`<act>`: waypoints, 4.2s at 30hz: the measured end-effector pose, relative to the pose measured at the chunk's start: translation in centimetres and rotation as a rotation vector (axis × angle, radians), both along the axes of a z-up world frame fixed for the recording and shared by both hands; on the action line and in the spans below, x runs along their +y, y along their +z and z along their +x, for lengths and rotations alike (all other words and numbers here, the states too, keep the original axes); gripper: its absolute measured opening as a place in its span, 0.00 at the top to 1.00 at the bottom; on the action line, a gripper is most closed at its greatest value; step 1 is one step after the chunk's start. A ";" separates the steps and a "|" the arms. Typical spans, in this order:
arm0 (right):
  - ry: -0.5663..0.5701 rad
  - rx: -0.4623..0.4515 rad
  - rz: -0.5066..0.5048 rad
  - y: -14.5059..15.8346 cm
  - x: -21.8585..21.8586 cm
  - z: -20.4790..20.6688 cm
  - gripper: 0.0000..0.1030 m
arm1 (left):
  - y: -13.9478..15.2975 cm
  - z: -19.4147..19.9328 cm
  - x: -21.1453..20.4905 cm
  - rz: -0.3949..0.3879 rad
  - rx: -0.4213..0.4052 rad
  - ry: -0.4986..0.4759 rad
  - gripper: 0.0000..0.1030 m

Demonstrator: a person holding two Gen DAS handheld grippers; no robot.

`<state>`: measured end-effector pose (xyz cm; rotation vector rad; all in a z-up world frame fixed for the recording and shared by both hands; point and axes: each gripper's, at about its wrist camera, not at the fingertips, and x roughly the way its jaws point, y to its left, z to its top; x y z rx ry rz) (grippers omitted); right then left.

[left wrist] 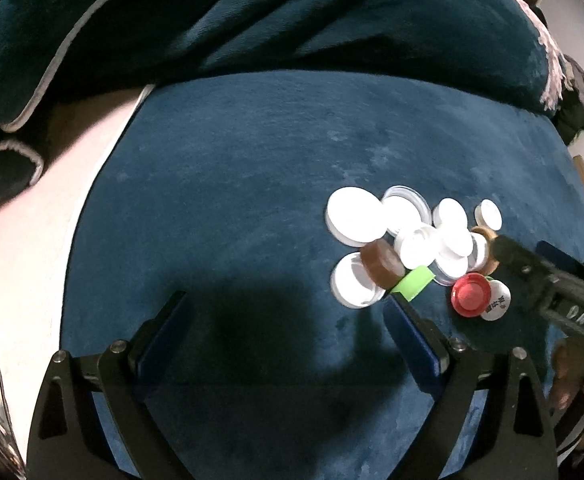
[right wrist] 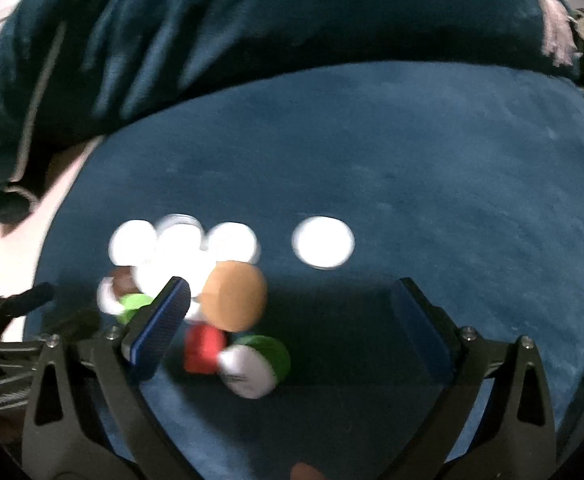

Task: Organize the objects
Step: 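Grasp a white cap with the right gripper while the left gripper grasps a white lid, then carry both caps to the mesh basket and open both grippers over it, then move both grippers back over the remaining caps on the bed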

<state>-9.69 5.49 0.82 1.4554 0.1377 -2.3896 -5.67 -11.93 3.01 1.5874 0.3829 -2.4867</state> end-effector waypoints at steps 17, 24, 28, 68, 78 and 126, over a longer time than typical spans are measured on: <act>0.043 0.094 0.030 1.7 2.1 1.5 0.03 | 0.3 -1.5 2.7 -0.033 0.017 -0.093 0.07; 0.078 0.051 0.051 0.4 1.0 0.8 0.13 | 0.4 -1.3 2.4 -0.036 0.015 -0.089 0.07; 0.005 0.054 0.013 0.6 2.7 0.0 0.13 | 0.3 -1.1 2.2 -0.036 0.012 -0.085 0.07; 0.076 0.011 -0.101 3.6 4.4 3.6 0.70 | 2.4 0.3 5.4 0.009 -0.018 -0.308 0.70; 0.019 0.085 -0.124 8.6 9.5 8.3 0.70 | 9.4 2.0 14.4 0.035 0.120 -0.442 0.70; -0.193 0.212 -0.117 13.4 20.3 11.0 0.00 | 11.8 0.8 17.7 -0.069 0.158 -0.366 0.01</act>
